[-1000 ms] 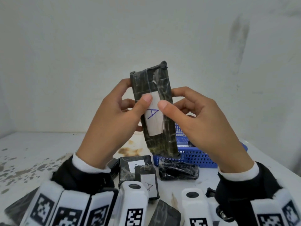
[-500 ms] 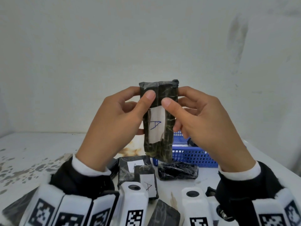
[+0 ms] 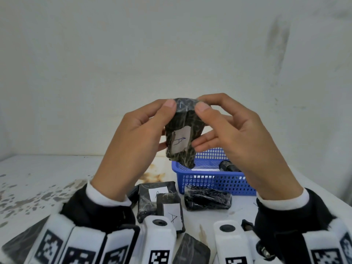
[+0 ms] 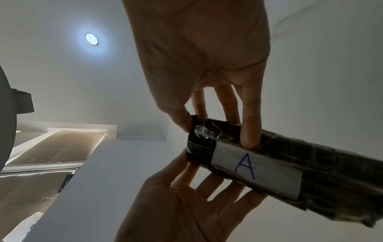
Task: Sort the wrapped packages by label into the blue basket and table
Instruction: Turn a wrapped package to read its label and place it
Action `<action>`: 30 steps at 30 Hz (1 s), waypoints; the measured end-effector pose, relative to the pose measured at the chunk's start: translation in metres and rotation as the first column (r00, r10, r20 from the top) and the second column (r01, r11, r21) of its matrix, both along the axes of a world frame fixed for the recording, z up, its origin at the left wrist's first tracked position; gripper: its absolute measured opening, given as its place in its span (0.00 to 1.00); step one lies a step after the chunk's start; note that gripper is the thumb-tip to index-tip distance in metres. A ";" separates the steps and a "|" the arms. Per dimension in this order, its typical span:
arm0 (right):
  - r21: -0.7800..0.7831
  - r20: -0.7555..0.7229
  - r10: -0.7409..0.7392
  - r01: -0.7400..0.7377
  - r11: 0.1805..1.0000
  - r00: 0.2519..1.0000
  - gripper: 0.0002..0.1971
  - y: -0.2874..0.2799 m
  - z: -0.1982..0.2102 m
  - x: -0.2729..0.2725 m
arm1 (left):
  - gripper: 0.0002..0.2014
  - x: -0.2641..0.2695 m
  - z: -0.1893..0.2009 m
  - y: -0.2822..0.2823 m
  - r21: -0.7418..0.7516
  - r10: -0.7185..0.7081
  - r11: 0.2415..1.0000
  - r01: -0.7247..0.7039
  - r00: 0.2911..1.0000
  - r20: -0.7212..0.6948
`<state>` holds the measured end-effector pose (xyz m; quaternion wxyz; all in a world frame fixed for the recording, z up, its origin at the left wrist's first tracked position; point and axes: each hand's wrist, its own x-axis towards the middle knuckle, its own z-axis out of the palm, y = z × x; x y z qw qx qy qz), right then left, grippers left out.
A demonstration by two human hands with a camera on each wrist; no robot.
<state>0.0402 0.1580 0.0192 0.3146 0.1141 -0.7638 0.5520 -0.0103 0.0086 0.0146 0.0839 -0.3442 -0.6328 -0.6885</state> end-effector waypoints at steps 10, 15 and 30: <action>0.027 -0.029 -0.029 0.030 0.999 0.999 0.09 0.002 0.000 -0.001 | 0.16 -0.002 0.000 -0.006 -0.189 -0.012 0.982 -0.007 0.995 -0.097; 0.094 -0.033 -0.074 0.077 0.993 0.997 0.20 0.006 -0.001 -0.002 | 0.21 -0.009 0.001 -0.011 0.066 0.099 0.993 -0.097 0.995 -0.029; 0.011 0.053 -0.043 0.042 0.999 0.998 0.13 0.023 -0.002 -0.004 | 0.23 -0.017 0.008 -0.025 0.178 0.047 0.981 -0.077 0.985 0.166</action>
